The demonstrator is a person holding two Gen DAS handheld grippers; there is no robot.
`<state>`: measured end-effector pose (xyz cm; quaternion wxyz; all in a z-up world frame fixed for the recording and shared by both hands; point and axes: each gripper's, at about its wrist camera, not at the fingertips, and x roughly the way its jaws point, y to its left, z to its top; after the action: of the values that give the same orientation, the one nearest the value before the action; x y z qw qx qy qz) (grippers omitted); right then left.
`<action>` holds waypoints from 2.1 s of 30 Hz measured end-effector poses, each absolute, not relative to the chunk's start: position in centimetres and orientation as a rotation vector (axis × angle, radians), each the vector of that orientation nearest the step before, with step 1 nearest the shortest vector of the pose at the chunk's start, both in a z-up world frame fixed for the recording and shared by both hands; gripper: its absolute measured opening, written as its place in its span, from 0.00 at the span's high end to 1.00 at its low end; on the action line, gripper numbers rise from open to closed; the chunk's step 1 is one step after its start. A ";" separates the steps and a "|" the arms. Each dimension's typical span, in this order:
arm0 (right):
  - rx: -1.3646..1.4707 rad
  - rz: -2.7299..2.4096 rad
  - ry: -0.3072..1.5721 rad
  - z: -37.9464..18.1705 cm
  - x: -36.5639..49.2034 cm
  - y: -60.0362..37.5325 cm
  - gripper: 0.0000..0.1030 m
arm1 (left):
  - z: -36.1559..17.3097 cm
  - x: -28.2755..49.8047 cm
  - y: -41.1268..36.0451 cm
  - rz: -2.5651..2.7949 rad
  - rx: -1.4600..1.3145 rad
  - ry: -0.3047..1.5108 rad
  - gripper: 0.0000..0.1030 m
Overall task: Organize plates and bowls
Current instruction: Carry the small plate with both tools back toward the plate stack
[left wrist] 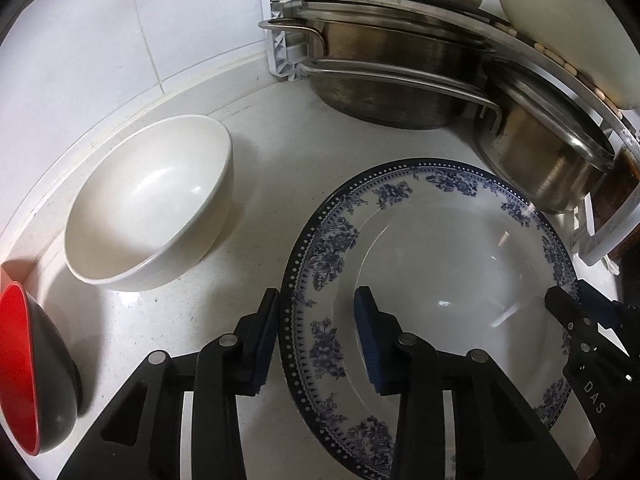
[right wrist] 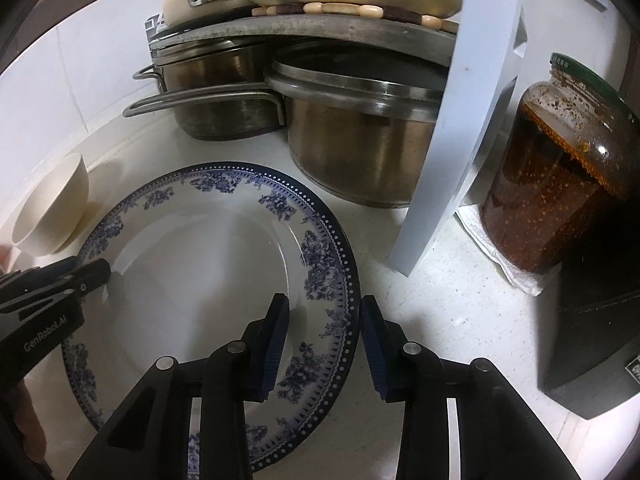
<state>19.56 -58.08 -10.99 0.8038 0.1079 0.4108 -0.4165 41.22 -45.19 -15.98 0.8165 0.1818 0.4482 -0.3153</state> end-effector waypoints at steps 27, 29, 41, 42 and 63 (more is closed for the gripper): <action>0.189 -0.842 0.813 -6.2 16.8 -52.1 0.64 | -10.1 37.1 -38.5 -0.589 0.308 0.930 0.65; 0.187 -0.833 0.806 -5.8 16.6 -51.2 0.64 | -9.5 36.6 -37.4 -0.571 0.299 0.927 0.65; 0.119 -0.736 0.785 -4.0 18.0 -44.6 0.64 | -6.9 35.1 -29.7 -0.471 0.211 0.903 0.65; 0.115 -0.729 0.785 -4.0 18.1 -44.1 0.64 | -6.7 35.1 -29.1 -0.464 0.206 0.901 0.65; 0.032 -0.529 0.770 -3.4 22.7 -31.5 0.64 | -4.0 34.9 -13.1 -0.276 0.079 0.856 0.65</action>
<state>22.73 -31.52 -3.43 0.8929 0.0156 0.3709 -0.2548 34.95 -13.14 -4.01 0.8999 0.0381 0.4135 -0.1334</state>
